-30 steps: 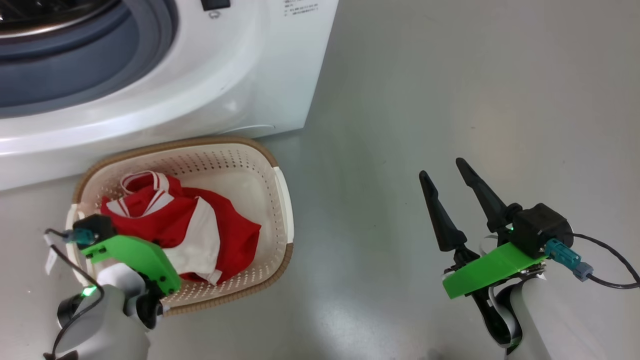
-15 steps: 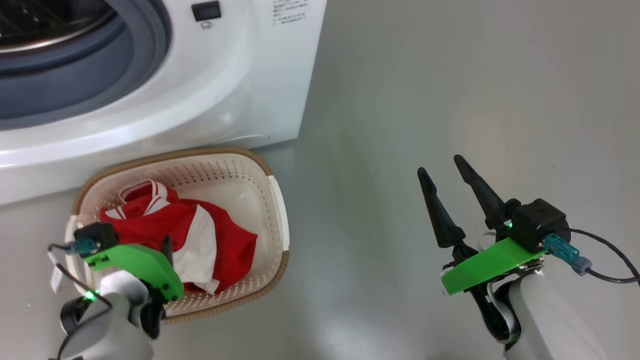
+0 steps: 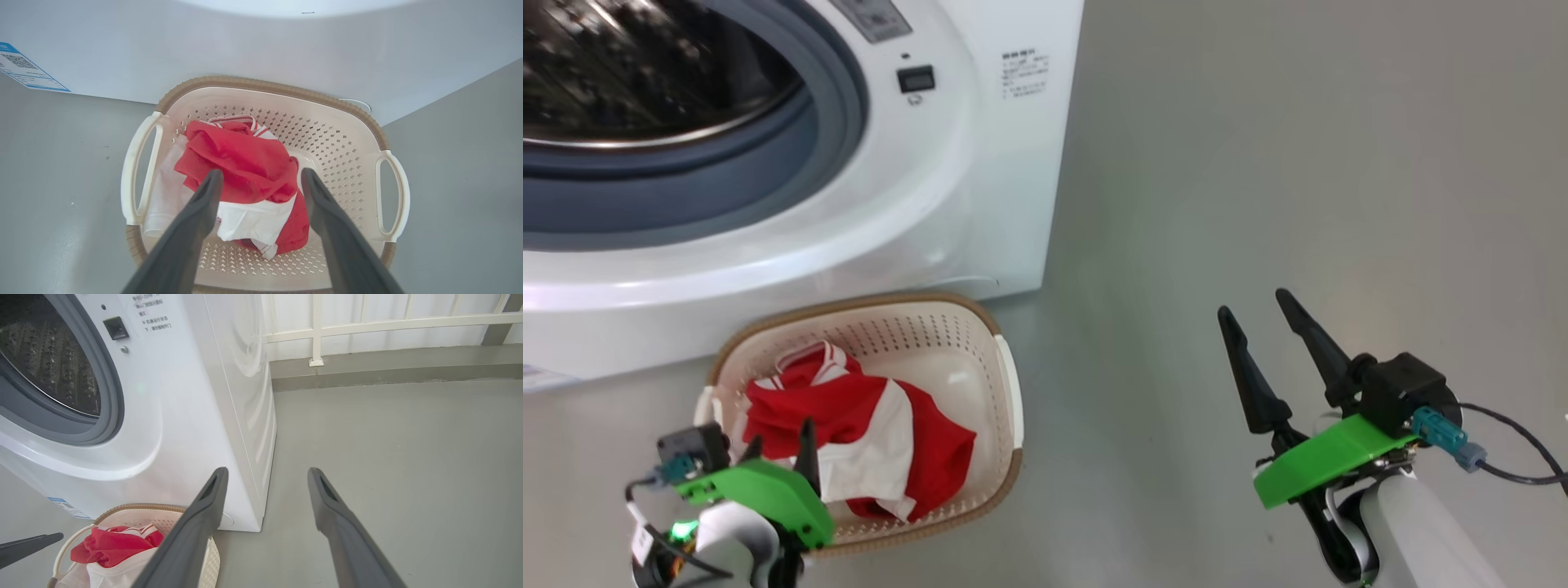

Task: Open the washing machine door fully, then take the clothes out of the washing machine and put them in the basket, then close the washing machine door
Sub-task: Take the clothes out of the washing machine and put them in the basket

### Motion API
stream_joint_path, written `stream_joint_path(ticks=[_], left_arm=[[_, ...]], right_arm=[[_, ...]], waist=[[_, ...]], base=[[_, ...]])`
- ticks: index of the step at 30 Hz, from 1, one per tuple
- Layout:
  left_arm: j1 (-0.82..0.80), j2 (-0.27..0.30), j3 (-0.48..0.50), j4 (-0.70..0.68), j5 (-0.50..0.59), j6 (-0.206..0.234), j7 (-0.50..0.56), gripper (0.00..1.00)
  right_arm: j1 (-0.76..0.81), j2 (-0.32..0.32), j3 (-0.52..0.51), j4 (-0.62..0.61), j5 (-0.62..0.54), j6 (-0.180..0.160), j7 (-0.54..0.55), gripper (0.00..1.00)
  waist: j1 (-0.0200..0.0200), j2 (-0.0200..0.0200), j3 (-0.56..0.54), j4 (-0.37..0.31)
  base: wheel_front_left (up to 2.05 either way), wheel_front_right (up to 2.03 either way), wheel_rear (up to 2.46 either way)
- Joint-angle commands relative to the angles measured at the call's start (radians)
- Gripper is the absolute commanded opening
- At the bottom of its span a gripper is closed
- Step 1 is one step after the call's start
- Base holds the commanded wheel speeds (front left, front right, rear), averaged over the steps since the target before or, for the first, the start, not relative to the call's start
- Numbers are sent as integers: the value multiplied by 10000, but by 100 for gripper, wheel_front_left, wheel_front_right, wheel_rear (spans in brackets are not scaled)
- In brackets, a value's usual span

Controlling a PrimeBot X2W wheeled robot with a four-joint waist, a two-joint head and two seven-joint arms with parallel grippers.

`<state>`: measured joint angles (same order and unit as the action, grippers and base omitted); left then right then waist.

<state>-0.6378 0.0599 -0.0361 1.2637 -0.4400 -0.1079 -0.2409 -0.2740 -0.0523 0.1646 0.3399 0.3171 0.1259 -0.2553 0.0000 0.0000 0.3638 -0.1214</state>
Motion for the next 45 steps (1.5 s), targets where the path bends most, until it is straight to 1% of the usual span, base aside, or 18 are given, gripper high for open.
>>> stream_joint_path(ticks=[1, 4, 8, 15, 19, 20, 26, 37, 45], left_arm=[[432, 248, 144, -200, 59, -91, -162, 100], [765, 206, 54, -647, 161, -128, -198, 100], [1433, 229, 138, -2001, 430, -139, -204, 100], [2873, 148, 533, -4399, 1099, 178, -206, 100], [3532, 67, 747, -5500, 1361, 210, -207, 100], [3532, 67, 747, -5500, 1361, 210, -207, 100], [4292, -37, 972, -7108, 1580, 171, -207, 100], [5736, -82, 1453, -9403, 1980, 190, -208, 100], [6641, -92, 1548, -10702, 2027, 255, -208, 100]], right_arm=[[164, 20, 133, -160, -51, 48, -65, 100], [249, 20, 121, -126, -113, 48, -65, 100], [418, 20, 75, -63, -212, 48, -65, 100], [827, 20, -59, 48, -348, 48, -65, 100], [992, 20, -138, 27, -418, 48, -65, 100], [992, 20, -138, 27, -418, 48, -65, 100], [1250, 20, -329, -162, -545, 48, -65, 100], [1895, 20, -842, -864, -616, 48, -65, 100], [2432, 20, -1119, -1286, -717, 48, -65, 100]], waist=[[0, 0, -550, 295], [0, 0, -892, 387], [0, 0, -1348, 483], [0, 0, -2115, 558], [0, 0, -2424, 591], [0, 0, -2424, 591], [0, 0, -2799, 677], [0, 0, -3428, 600], [0, 0, -3750, 630]], base=[[0, 0, 0], [0, 0, 0], [0, 0, 0], [0, 0, 0], [0, 0, 0], [0, 0, 0], [0, 0, 0], [0, 0, 0], [0, 0, 0]])
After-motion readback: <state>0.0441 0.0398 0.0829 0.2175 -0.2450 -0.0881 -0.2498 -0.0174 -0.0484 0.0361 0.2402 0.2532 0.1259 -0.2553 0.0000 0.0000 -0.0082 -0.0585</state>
